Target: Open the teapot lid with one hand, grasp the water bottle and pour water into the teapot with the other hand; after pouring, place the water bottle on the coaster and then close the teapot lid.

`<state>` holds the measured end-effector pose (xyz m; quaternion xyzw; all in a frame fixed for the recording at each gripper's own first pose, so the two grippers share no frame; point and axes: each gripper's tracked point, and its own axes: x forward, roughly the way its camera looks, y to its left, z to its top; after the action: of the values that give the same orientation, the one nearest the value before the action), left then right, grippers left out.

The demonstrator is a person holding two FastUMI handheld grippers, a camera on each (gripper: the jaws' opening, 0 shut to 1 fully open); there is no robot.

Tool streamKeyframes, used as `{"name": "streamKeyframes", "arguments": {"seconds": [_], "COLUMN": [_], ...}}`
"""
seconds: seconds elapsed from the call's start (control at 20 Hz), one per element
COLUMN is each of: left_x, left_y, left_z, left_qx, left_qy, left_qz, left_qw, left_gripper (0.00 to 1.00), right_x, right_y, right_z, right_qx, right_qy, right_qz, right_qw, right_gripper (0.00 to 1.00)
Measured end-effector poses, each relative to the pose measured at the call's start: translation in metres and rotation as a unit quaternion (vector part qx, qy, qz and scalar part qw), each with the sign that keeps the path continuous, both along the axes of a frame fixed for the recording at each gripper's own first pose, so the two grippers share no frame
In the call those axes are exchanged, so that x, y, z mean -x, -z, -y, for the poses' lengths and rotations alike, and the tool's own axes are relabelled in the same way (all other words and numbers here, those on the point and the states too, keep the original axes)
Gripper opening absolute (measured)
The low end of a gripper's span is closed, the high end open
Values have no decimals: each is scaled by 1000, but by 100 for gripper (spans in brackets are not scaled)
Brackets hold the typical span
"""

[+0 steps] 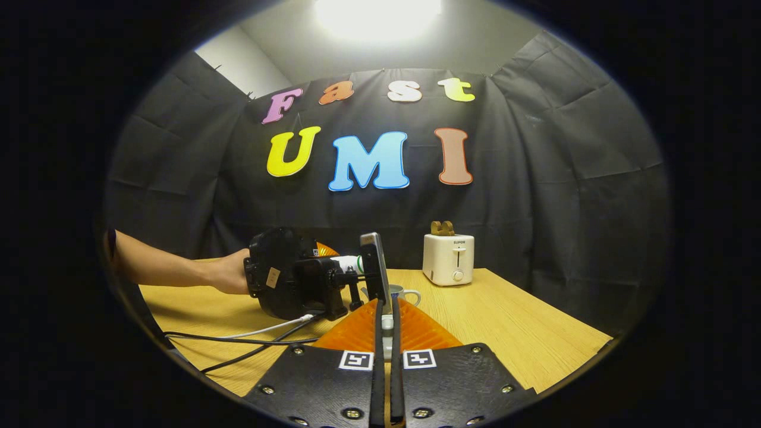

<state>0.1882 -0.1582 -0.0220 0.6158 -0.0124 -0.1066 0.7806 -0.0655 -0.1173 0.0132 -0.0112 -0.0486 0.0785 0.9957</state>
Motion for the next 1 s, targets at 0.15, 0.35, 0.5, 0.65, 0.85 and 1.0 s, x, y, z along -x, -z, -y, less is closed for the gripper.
{"name": "streamKeyframes", "arguments": {"seconds": [0.15, 0.35, 0.5, 0.65, 0.85, 1.0], "left_x": [-2, 1, 1, 2, 3, 4], "left_y": [-3, -6, -7, -9, -9, -11], "left_z": [5, 8, 8, 10, 10, 11], "left_qx": [-30, -70, -86, -105, -130, -146], "left_qy": [5, 8, 9, 11, 11, 13], "left_qz": [5, 13, 10, 15, 14, 22], "left_qw": [1000, 997, 996, 994, 991, 989], "left_gripper": [80, 80, 75, 75, 80, 80], "right_x": [-1, 1, 2, 3, 3, 4], "right_y": [3, 1, -3, -4, -4, -7], "right_z": [0, 0, 0, -1, 2, 5], "right_qx": [-2, -1, -4, -2, -5, -6], "right_qy": [-3, -3, -5, -5, -2, 5], "right_qz": [-4, 0, 8, 11, 11, 17], "right_qw": [1000, 1000, 1000, 1000, 1000, 1000], "right_gripper": [4, 4, 4, 4, 4, 4]}}
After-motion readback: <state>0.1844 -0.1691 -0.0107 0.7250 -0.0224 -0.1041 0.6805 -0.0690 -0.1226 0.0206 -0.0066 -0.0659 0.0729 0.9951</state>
